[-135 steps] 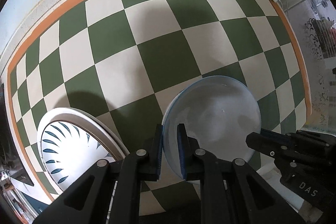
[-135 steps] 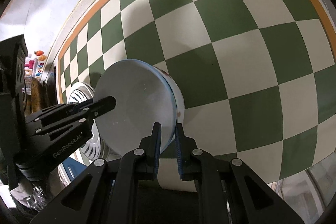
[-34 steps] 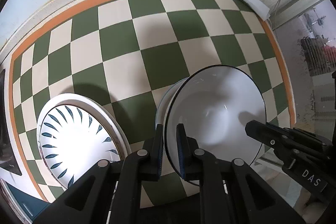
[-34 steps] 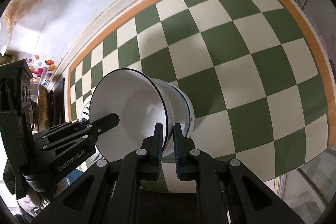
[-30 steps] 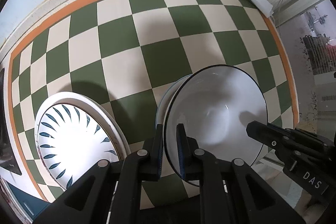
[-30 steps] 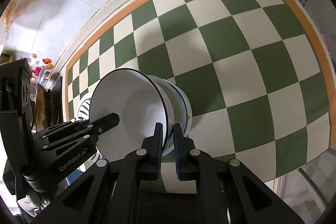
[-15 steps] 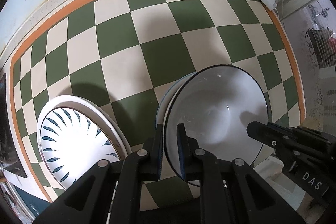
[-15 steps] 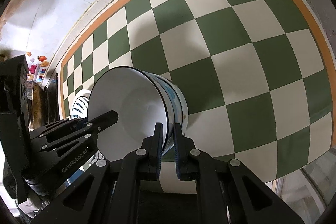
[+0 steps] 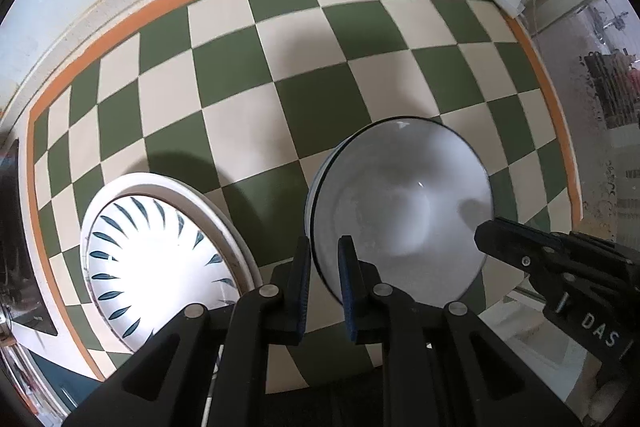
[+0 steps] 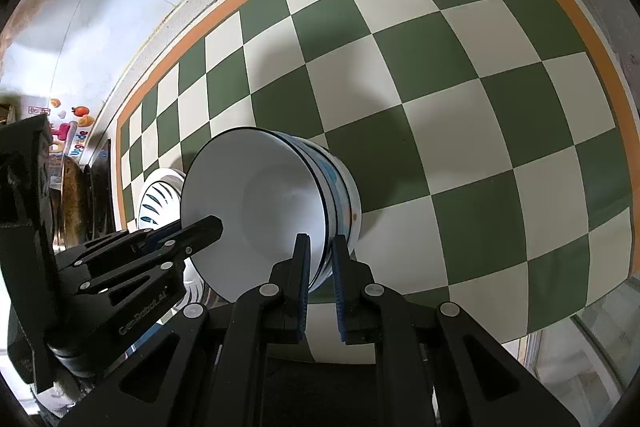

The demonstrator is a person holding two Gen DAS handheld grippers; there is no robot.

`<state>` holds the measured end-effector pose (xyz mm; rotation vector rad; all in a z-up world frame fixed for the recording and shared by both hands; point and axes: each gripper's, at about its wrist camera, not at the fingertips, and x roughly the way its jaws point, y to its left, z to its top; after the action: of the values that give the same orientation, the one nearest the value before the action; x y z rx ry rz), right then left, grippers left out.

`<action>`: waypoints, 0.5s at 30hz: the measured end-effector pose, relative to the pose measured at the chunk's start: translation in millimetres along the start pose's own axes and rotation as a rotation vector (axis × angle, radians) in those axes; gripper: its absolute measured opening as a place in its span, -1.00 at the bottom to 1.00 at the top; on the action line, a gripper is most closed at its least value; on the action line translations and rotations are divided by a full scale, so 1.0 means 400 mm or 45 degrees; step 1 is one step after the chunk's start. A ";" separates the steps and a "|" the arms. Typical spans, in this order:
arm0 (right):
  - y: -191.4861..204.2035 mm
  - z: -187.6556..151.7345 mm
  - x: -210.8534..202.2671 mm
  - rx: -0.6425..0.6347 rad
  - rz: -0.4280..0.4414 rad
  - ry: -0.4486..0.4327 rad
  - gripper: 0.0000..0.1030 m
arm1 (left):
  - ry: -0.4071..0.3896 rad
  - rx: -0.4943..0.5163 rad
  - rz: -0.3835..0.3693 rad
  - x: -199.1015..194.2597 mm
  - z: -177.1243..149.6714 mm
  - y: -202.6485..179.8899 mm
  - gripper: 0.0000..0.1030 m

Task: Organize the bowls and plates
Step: 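Carry the three-bowl stack with both tools and lower it beside the plates, then open both tools and lift them off the bowl stack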

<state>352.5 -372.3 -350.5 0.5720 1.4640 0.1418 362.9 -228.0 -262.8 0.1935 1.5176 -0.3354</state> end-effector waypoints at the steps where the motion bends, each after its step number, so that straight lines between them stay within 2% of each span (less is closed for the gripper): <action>1: 0.002 -0.004 -0.006 -0.001 0.000 -0.005 -0.73 | -0.022 0.007 0.002 -0.018 -0.006 -0.001 -0.76; 6: 0.033 -0.039 -0.075 -0.040 -0.018 -0.061 -0.73 | -0.132 0.032 0.011 -0.121 -0.037 0.001 -0.76; 9: 0.057 -0.062 -0.132 -0.068 -0.039 -0.116 -0.72 | -0.175 0.028 -0.019 -0.175 -0.058 0.009 -0.73; 15: 0.106 -0.118 -0.251 -0.120 -0.075 -0.223 -0.32 | -0.258 0.021 -0.053 -0.266 -0.099 0.027 -0.61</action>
<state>305.2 -365.7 -241.8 0.4526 1.2952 0.1113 327.2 -194.7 -159.8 0.1367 1.3202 -0.3887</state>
